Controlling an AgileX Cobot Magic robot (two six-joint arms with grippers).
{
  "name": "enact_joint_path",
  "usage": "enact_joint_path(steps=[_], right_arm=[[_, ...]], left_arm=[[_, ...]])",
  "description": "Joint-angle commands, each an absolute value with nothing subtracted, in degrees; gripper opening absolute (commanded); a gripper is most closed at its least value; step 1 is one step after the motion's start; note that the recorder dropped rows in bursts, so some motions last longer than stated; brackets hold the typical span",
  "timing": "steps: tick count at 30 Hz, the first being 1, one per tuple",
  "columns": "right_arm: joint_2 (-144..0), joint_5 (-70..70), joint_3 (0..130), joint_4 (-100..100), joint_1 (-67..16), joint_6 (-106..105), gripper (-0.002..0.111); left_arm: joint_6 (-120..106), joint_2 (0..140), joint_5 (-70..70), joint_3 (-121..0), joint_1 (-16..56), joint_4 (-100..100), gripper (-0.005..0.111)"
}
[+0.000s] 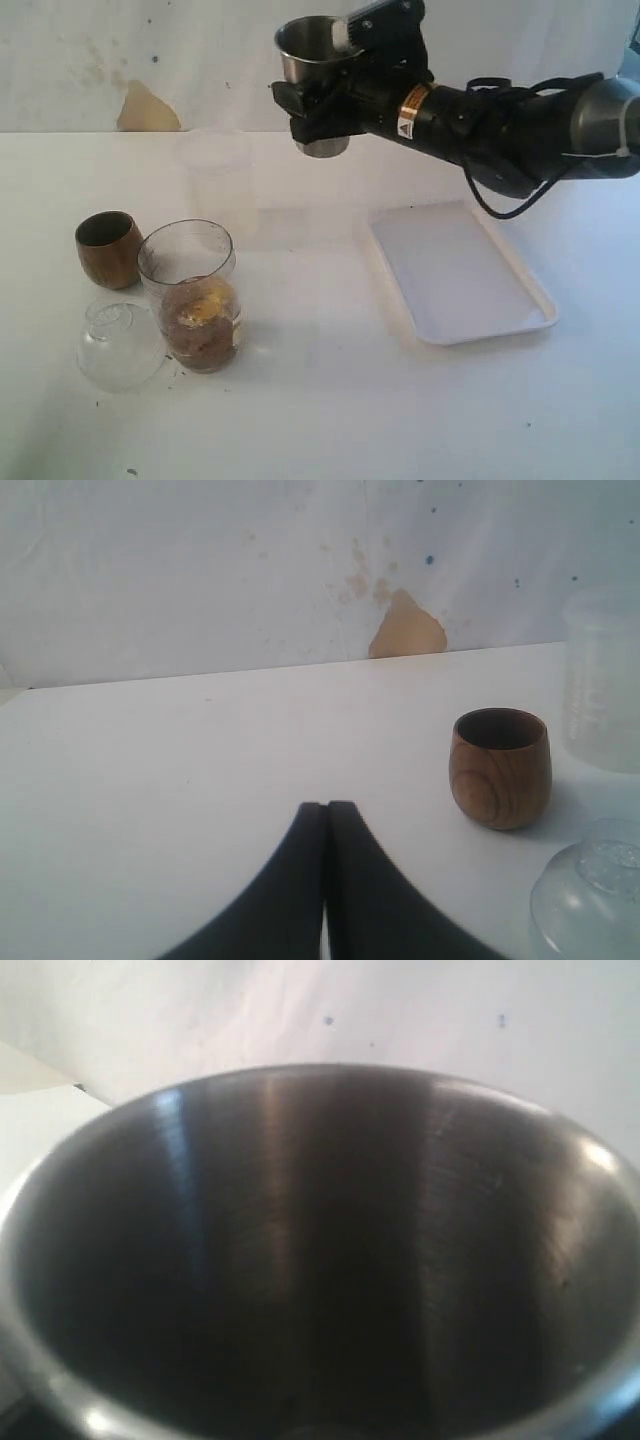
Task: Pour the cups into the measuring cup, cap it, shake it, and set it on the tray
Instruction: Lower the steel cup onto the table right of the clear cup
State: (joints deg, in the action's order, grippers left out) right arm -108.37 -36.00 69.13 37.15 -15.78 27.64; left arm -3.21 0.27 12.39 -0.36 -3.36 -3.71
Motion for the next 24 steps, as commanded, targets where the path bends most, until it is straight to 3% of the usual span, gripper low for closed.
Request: enact_joint_path(steps=[1,5,18,24], right_arm=[[-110.0,-39.7,67.8,36.8,-13.4,28.6,0.0],[-116.8,-46.2,67.9,36.2,-13.1,25.4,0.0],[-126.3,-49.4,69.9,35.5,-13.1,20.8,0.0],[-129.4,-58.6,70.2,35.4,-13.1,20.8,0.0]], left_arm=[[-3.1,0.0,11.6,0.0,-3.5,-4.2,0.0],[-3.1,0.0,11.6,0.0,-3.5,-4.2,0.0],[-3.1,0.0,11.6,0.0,-3.5,-4.2,0.0],[-3.1,0.0,11.6,0.0,-3.5,-4.2,0.0]])
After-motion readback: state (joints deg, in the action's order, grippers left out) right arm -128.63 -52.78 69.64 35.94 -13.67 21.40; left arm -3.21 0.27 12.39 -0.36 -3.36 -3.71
